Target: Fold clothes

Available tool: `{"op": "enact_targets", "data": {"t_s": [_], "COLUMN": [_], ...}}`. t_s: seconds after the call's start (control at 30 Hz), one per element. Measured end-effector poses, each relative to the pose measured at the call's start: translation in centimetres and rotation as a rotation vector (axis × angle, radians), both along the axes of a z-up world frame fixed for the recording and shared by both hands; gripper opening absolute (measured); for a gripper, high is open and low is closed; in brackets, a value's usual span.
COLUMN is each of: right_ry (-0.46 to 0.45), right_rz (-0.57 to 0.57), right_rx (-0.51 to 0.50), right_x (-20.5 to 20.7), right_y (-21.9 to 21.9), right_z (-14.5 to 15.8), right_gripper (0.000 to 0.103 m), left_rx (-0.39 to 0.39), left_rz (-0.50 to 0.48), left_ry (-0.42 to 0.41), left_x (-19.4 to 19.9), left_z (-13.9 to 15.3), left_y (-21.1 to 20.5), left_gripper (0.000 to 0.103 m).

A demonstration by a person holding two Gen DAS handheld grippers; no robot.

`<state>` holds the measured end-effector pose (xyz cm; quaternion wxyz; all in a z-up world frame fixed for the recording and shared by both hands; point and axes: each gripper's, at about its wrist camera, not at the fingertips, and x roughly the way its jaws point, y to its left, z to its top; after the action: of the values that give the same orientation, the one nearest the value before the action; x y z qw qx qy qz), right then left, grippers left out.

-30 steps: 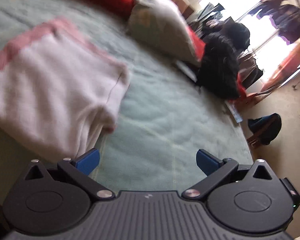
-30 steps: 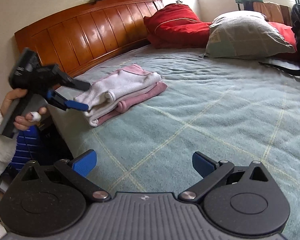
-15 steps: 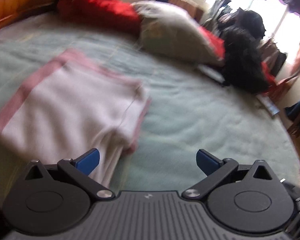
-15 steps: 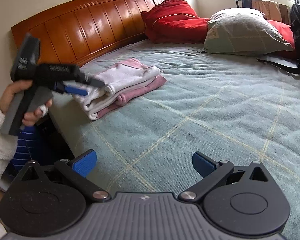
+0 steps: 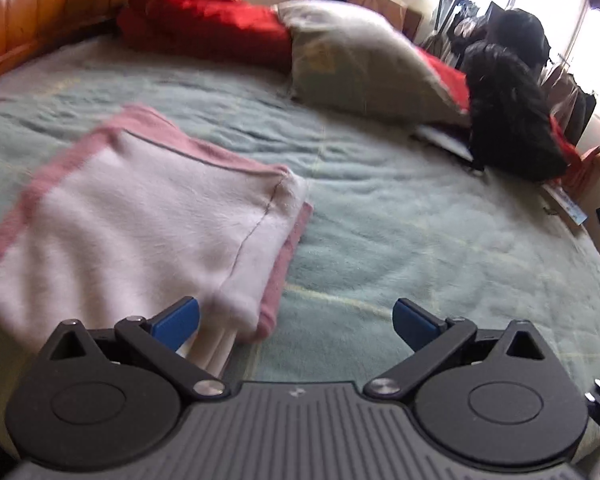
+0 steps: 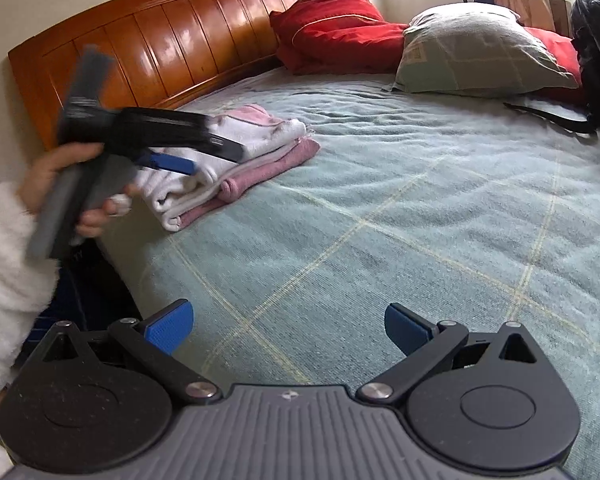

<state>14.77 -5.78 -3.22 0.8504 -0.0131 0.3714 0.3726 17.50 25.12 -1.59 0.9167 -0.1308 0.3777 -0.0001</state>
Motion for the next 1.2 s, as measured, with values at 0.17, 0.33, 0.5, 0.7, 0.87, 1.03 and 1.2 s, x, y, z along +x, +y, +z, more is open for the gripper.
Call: {"op": "enact_targets", "data": {"t_s": [0.17, 0.33, 0.5, 0.7, 0.87, 1.03, 1.2], "right_ry": [0.055, 0.077, -0.016, -0.175, -0.116, -0.118, -0.065], "right_rz": [-0.01, 0.026, 0.164, 0.303, 0.315, 0.323, 0.294], "right_rx": [0.035, 0.032, 0.005, -0.003, 0.047, -0.042, -0.052], "right_x": [0.9, 1.1, 2.8, 8.7, 13.4, 13.8, 12.0], "right_y": [0.1, 1.0, 5.3, 15.7, 23.3, 24.6, 20.6], "right_z": [-0.8, -1.1, 0.7, 3.3, 1.9, -1.3, -1.4], "right_gripper": [0.103, 0.103, 0.103, 0.103, 0.103, 0.103, 0.103], "left_rx": [0.126, 0.196, 0.194, 0.237, 0.266, 0.285, 0.295], "left_rz": [0.083, 0.147, 0.218, 0.343, 0.409, 0.436, 0.437], "left_ry": [-0.036, 0.069, 0.082, 0.084, 0.058, 0.086, 0.083], "left_x": [-6.1, -9.7, -12.8, -15.6, -17.0, -17.3, -17.3], "left_z": [-0.2, -2.8, -4.0, -4.0, -4.0, -4.3, -4.1], "left_y": [-0.2, -0.8, -0.4, 1.0, 2.0, 2.8, 2.5], "left_gripper": [0.102, 0.102, 0.102, 0.102, 0.102, 0.102, 0.102]}}
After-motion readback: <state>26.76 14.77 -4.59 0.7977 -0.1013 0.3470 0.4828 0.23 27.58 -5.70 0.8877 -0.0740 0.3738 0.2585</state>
